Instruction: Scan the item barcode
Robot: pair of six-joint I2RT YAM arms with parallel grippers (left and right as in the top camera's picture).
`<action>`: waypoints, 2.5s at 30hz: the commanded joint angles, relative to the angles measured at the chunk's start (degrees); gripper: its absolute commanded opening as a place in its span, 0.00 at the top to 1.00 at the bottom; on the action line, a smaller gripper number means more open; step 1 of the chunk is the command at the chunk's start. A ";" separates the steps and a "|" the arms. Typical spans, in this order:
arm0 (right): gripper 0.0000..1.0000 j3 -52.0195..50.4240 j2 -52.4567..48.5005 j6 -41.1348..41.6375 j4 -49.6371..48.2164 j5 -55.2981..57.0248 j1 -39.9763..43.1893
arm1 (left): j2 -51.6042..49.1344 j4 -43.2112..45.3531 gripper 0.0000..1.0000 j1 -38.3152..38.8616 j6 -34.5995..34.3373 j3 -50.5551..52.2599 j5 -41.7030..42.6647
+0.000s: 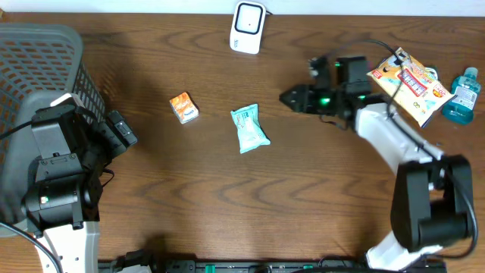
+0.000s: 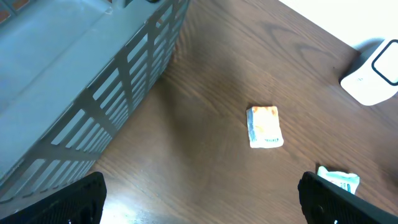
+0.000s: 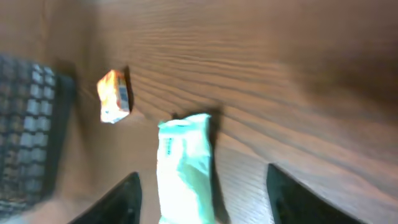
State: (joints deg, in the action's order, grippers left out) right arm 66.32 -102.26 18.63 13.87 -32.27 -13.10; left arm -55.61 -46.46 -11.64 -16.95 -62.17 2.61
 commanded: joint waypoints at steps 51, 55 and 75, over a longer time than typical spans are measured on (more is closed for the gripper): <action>0.99 14.12 -9.86 0.20 0.09 17.14 -13.31 | -0.11 -0.02 0.02 -0.35 -0.52 -0.31 -0.70; 0.99 14.67 -9.90 0.28 -9.33 17.14 -11.89 | -0.11 -0.02 0.02 -0.35 -0.52 -0.31 -0.70; 0.99 42.64 -26.75 11.32 -16.13 18.25 -7.98 | -0.11 -0.02 0.02 -0.35 -0.52 -0.31 -0.70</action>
State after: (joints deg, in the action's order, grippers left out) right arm 100.71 -124.81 29.91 -4.45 -13.96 -21.28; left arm -55.61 -46.48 -11.64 -16.97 -62.17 2.63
